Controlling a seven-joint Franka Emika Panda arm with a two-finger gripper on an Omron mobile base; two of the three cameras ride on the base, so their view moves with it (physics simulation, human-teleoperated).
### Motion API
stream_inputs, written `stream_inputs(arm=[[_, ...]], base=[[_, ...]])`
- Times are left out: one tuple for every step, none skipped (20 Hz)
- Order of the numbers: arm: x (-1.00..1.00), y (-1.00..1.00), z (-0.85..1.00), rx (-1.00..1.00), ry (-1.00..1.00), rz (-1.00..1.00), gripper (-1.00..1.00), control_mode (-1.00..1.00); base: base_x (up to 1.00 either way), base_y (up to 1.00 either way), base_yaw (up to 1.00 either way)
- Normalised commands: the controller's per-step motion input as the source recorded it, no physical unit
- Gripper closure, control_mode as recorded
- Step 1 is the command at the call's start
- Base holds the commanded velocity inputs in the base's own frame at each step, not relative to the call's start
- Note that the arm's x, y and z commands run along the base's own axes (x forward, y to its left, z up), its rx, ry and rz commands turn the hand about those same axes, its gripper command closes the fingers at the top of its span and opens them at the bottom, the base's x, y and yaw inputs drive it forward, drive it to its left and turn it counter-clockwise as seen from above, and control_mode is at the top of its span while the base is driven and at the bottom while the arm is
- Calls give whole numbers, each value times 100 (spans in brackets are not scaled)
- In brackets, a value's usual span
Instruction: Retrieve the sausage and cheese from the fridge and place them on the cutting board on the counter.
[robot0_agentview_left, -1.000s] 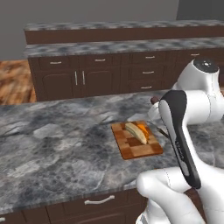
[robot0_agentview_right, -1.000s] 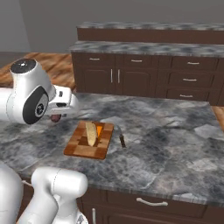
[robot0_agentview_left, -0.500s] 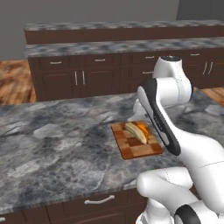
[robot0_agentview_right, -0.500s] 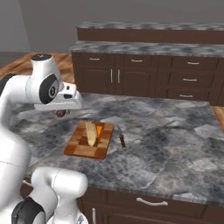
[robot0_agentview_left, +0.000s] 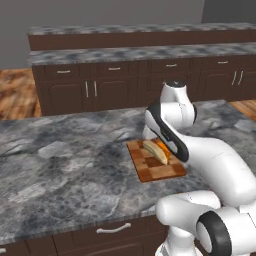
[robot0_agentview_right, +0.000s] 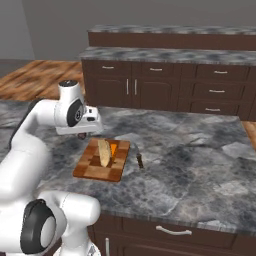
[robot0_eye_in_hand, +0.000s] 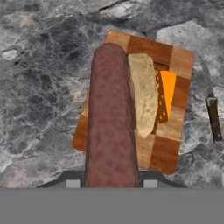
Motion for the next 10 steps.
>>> stream_inputs(arm=[[55,0,-77,0,5,8,100,-100],[51,1,-74,0,5,7,100,-100],[44,0,-69,0,4,7,100,-100],[36,0,-65,0,5,7,100,-100],[29,2,-63,0,4,5,100,-100],[23,1,-59,0,3,5,100,-100],[20,0,-52,0,6,3,100,-100],[18,0,-47,0,8,1,100,-100],[10,0,-38,0,10,0,100,-100],[5,0,-32,0,10,0,100,-100]], base=[[0,0,0],[0,0,0],[0,0,0],[0,0,0],[0,0,0],[0,0,0],[0,0,0],[0,0,0],[0,0,0],[0,0,0]])
